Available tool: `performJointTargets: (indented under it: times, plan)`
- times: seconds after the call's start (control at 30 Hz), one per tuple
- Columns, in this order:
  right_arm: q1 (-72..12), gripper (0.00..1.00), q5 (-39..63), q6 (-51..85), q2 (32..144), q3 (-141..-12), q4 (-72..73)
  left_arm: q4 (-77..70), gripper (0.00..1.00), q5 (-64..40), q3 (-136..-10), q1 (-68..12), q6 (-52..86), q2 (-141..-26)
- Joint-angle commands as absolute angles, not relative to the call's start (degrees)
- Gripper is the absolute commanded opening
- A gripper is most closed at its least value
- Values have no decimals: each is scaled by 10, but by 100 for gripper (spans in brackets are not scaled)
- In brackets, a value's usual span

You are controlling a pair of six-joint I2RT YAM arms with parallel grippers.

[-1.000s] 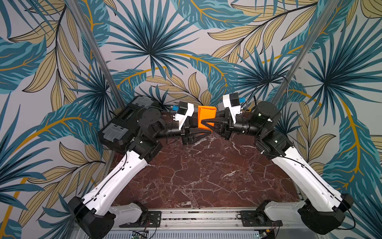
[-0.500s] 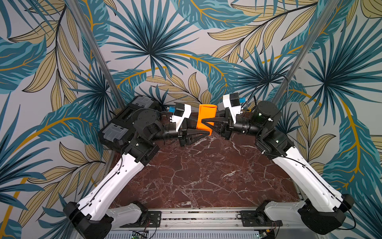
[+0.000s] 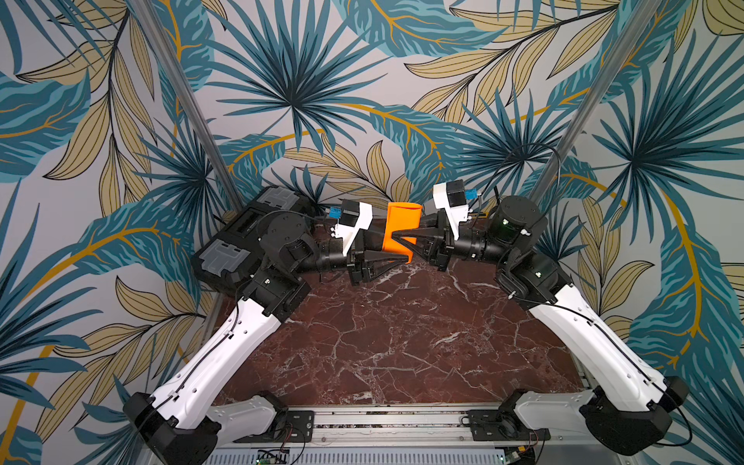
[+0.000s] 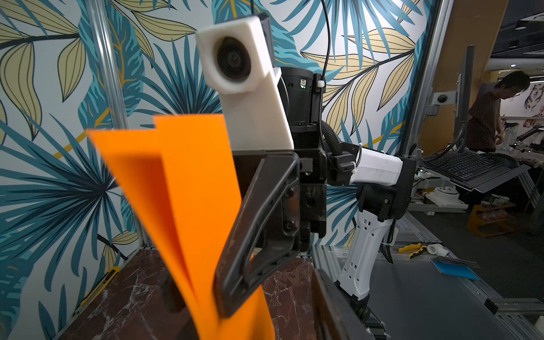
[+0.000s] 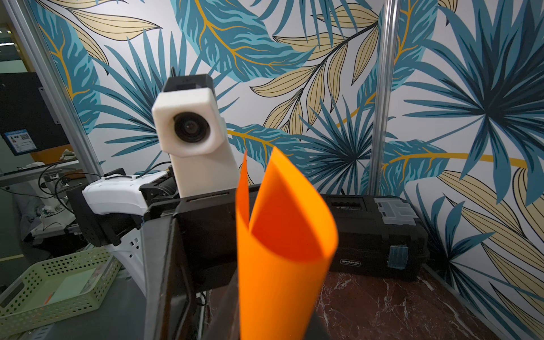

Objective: Fold the square paper along the opposite sides
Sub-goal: Fold the paper.

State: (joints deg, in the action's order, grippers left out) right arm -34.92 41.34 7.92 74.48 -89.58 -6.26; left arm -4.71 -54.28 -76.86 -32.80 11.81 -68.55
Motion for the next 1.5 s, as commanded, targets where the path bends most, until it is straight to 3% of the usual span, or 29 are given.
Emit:
performJointTargets:
  times: [0.0,1.03,1.33,1.47]
  plan:
    - [-348,22,412,86,755,-899,-48,-56,47,-549,-766,-333,114,-687]
    - [-348,22,413,93,754,-896,-35,-47,36,-541,-765,-333,106,-686]
    - [-348,22,414,93,754,-896,-33,-46,17,-535,-766,-333,105,-686]
    - [-349,22,415,93,754,-897,-33,-44,15,-535,-765,-334,102,-685]
